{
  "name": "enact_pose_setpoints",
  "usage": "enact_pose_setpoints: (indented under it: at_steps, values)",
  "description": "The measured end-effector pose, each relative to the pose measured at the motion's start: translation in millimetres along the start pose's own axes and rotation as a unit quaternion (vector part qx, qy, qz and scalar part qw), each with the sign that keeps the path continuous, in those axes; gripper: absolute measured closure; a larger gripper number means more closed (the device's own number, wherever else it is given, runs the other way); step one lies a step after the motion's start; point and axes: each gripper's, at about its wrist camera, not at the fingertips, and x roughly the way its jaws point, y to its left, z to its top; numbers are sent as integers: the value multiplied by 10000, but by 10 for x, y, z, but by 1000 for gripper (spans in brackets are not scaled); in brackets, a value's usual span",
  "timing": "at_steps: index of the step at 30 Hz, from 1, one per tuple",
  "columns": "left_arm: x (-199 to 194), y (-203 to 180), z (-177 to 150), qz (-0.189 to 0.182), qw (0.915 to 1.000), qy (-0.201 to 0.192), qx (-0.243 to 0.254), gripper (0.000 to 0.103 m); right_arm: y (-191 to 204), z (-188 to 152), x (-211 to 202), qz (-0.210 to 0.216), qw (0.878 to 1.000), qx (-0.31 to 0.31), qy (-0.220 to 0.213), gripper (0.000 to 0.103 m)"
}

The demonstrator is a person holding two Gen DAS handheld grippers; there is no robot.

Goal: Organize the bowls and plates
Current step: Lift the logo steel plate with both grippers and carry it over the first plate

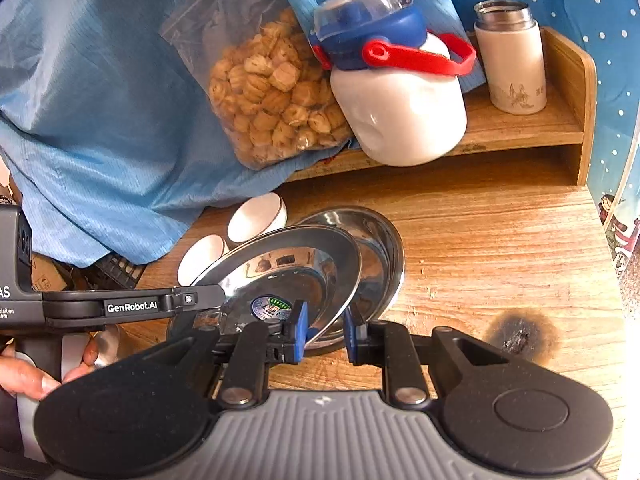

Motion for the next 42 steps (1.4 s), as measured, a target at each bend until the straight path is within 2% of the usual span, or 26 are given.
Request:
enact_pose_setpoints:
  at_steps: [5,23,42]
  values:
    - [47,36,20,20,10000,38,-61,80,20,1,45,-2,10000,33,16,81]
    - [410,73,161,-141,9997,48,-211,80,-24,199,327,-487,9988,22,52,81]
    - [531,37,235,-95,10000,-11,-24,80,-61,259,485,-639,9979,55,112,79]
